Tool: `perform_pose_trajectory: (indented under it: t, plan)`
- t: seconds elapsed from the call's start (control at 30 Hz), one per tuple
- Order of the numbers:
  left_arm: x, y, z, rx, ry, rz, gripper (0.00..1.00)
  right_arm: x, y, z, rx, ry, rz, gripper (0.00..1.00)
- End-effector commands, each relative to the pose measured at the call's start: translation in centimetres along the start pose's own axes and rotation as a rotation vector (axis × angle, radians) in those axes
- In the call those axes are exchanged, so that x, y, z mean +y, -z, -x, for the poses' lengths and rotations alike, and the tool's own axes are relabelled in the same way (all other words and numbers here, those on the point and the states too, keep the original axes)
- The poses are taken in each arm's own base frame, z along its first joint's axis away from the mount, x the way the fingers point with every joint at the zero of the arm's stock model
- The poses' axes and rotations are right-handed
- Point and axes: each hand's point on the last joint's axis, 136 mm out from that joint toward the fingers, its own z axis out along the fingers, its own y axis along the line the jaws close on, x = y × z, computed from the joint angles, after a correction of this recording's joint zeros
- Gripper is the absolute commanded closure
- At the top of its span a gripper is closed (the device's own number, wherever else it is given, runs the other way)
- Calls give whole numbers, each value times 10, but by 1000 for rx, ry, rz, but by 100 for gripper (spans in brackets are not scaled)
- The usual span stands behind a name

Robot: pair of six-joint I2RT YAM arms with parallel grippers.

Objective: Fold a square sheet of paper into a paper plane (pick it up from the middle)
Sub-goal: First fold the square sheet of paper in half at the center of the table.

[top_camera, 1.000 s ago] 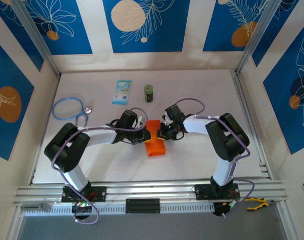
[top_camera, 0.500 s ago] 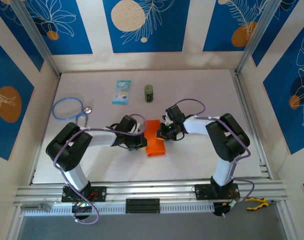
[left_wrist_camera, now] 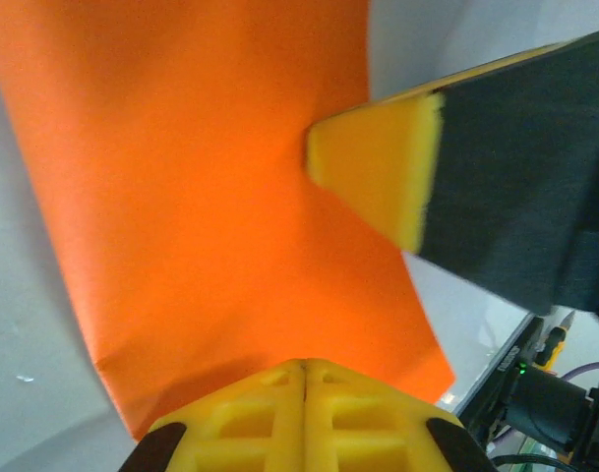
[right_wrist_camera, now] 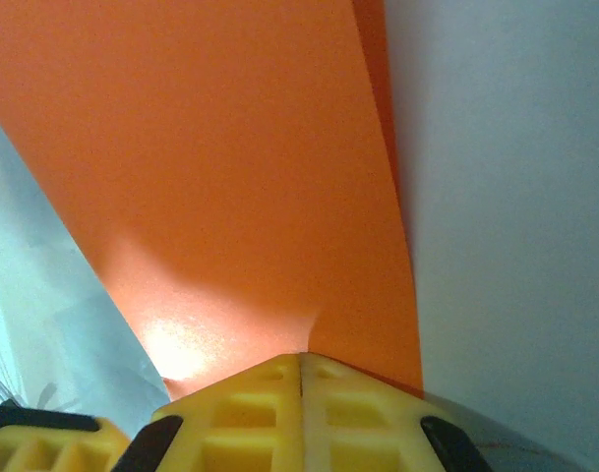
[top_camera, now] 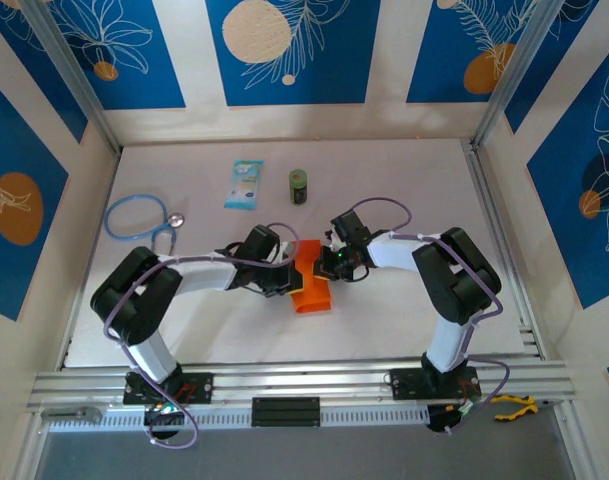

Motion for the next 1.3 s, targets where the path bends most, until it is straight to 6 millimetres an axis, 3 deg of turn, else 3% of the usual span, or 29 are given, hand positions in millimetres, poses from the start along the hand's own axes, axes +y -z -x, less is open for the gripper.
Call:
perform_pose_trajectory:
  t: [0.0,0.13,0.27,0.53,0.73,0.97,1.13,1.27]
  plan:
    - [20,-6,-15,35,31,46,100,-55,-8,-35,89,-89,-201,100]
    - [41,-8,-33,70,42,90,100,-57,-8,-36,90,-90,-205,100]
    - [55,2,-42,79,11,172,100,-57,-7,-36,88,-91,-205,100]
    - [-4,20,-20,-2,-57,23,100,-56,-6,-36,89,-87,-207,100]
    - [-21,11,-12,-10,-36,-49,100,-57,-6,-36,88,-87,-208,100]
    - [6,-10,-33,54,-6,12,100,-58,-6,-36,85,-91,-209,100]
    - [36,-11,-54,84,19,73,100,-59,-6,-36,84,-89,-212,100]
    - [46,-8,-67,97,14,82,100,-60,-6,-35,84,-91,-211,100]
